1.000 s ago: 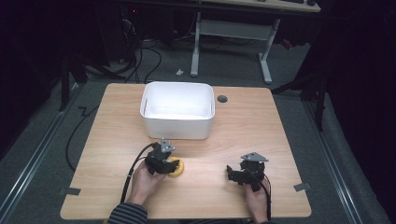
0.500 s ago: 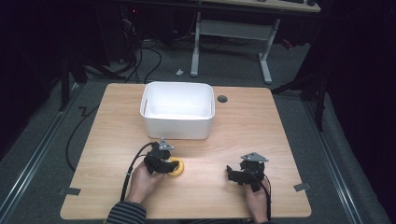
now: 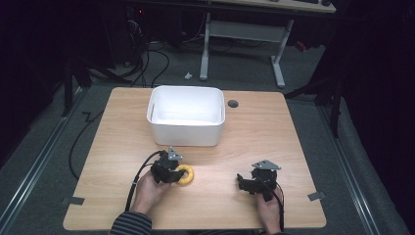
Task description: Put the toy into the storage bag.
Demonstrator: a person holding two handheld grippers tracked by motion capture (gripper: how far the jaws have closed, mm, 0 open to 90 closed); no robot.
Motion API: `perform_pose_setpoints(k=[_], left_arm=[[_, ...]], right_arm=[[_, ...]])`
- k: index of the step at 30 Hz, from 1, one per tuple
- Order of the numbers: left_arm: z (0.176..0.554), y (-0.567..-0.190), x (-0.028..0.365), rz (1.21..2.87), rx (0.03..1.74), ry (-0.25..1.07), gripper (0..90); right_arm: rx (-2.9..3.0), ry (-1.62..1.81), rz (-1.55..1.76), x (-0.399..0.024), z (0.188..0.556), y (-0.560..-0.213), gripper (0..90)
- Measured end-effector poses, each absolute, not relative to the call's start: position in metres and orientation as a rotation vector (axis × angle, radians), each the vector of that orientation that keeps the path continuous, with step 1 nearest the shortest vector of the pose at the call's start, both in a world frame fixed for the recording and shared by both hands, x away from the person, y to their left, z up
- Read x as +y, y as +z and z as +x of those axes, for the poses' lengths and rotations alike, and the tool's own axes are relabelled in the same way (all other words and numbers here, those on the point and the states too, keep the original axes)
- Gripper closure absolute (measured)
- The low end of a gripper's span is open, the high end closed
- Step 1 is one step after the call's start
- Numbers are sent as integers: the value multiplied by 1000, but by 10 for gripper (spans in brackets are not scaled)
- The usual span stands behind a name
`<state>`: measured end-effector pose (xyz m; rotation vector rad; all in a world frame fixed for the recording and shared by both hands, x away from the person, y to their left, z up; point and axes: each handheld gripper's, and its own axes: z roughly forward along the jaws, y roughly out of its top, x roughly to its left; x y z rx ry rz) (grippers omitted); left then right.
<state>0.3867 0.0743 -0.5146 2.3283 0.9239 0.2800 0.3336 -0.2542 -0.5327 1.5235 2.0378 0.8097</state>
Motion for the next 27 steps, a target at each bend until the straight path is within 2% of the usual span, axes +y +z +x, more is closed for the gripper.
perform_pose_setpoints(k=[27], left_arm=[[384, -502, 84, 2284, 935, 257, 650]], right_arm=[[2042, 808, 1520, -254, 333, -533, 93]])
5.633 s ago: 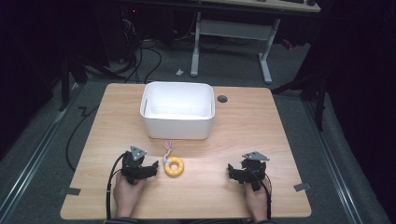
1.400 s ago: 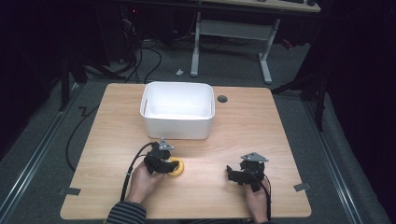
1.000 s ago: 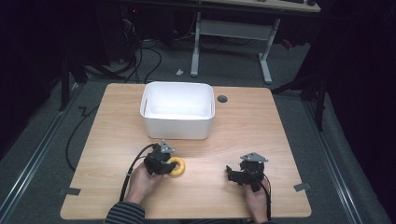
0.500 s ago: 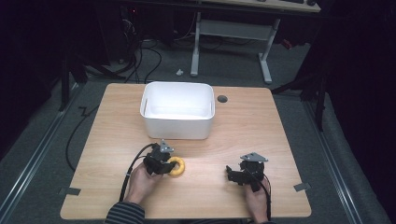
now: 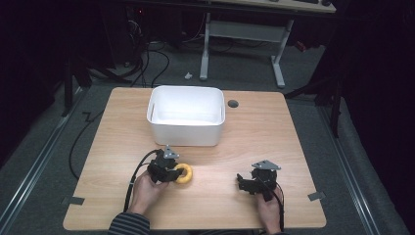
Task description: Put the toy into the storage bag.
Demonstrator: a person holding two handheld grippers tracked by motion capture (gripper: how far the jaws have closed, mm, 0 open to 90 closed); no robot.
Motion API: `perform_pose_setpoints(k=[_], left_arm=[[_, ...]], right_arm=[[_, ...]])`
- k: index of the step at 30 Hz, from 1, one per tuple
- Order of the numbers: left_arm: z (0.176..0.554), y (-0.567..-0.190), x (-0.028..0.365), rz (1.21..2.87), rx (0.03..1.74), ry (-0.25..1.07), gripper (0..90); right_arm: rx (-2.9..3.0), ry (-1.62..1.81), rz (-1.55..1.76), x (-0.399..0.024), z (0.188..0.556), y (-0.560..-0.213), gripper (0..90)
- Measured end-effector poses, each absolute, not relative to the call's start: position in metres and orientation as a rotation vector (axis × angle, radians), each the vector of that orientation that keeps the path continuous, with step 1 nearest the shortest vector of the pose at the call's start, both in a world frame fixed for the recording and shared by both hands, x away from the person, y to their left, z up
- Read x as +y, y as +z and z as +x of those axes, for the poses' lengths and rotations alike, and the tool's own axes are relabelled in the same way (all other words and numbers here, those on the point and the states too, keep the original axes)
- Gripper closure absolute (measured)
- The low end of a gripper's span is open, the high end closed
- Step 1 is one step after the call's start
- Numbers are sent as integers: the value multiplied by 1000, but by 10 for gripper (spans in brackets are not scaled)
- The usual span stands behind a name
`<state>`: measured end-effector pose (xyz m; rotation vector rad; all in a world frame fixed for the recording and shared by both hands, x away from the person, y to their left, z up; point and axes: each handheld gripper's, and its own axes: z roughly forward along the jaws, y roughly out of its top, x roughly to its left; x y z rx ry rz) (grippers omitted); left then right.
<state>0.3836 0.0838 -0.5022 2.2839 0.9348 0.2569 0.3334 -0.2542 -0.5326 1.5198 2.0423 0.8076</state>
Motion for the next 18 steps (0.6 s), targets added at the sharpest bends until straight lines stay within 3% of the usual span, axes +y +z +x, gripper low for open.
perform_pose_setpoints(k=[18], left_arm=[[382, -477, 88, 2278, 921, 242, 649]], right_arm=[[2045, 809, 1519, -254, 333, -533, 93]])
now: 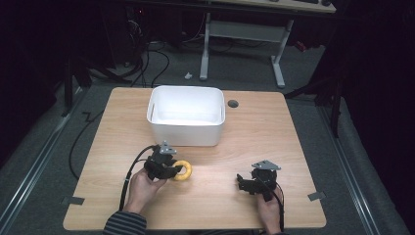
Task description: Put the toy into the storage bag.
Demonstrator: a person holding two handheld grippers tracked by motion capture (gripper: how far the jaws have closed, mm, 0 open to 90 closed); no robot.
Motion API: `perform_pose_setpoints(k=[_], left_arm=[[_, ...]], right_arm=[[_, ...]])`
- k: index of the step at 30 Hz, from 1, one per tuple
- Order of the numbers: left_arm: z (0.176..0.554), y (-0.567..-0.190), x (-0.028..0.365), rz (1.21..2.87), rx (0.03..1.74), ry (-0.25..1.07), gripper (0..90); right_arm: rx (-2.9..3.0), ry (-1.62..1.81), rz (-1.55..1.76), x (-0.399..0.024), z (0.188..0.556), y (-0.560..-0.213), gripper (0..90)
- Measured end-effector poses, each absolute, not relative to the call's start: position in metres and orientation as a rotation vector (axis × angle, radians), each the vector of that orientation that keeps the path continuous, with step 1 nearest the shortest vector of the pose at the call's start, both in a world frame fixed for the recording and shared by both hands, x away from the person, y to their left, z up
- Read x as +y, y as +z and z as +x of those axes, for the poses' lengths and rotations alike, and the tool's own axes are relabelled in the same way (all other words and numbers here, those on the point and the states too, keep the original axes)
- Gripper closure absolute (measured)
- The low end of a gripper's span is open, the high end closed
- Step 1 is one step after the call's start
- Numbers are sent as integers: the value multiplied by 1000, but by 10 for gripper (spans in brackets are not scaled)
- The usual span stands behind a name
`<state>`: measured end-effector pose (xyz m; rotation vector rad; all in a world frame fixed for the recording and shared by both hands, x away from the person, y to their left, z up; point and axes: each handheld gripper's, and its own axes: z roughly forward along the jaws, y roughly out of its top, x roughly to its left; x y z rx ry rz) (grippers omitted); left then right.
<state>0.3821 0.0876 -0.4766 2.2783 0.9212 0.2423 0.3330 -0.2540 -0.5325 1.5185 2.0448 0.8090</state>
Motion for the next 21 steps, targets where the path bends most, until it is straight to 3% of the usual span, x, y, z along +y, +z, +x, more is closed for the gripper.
perform_pose_setpoints(k=[21], left_arm=[[382, -440, 86, 2270, 884, 234, 649]], right_arm=[[2052, 813, 1508, -254, 333, -533, 94]])
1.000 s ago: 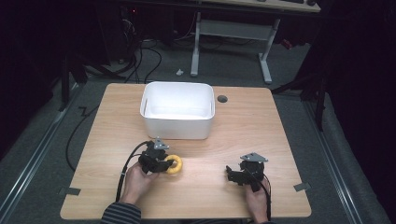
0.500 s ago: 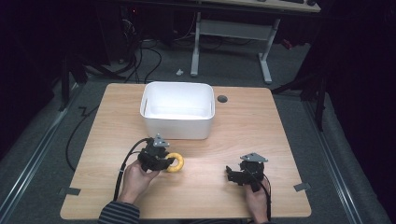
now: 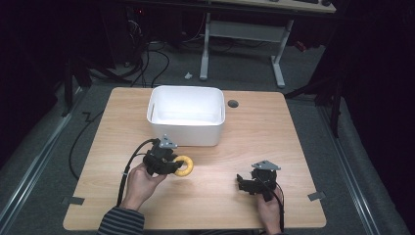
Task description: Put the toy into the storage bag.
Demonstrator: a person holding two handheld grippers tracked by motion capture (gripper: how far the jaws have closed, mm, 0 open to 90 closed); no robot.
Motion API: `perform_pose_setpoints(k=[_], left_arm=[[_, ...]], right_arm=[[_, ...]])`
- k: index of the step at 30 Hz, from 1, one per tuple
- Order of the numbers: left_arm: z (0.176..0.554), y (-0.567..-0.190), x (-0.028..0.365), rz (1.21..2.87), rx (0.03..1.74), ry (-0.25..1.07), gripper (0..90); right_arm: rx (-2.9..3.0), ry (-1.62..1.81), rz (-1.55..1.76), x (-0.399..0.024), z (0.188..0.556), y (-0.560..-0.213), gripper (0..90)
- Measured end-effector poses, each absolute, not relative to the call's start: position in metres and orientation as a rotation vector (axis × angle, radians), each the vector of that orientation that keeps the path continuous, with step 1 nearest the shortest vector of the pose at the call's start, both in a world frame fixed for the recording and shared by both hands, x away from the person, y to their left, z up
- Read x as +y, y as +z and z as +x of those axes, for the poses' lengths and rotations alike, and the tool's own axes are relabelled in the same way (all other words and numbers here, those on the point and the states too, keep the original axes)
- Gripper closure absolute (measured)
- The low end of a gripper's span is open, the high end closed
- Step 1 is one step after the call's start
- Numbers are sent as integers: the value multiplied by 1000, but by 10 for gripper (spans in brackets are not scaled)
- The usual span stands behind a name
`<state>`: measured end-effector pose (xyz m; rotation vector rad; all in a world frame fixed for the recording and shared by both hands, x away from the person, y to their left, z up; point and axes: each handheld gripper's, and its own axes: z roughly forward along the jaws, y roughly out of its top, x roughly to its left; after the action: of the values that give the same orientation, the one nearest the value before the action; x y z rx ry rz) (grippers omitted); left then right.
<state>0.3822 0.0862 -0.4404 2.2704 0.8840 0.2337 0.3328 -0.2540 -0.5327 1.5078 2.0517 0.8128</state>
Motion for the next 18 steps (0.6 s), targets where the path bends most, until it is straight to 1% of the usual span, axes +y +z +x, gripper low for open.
perform_pose_setpoints(k=[12, 18], left_arm=[[381, -427, 87, 2244, 897, 206, 649], [382, -405, 88, 2236, 881, 220, 648]], right_arm=[[2059, 814, 1503, -254, 333, -533, 93], [2061, 815, 1501, -254, 333, -533, 93]])
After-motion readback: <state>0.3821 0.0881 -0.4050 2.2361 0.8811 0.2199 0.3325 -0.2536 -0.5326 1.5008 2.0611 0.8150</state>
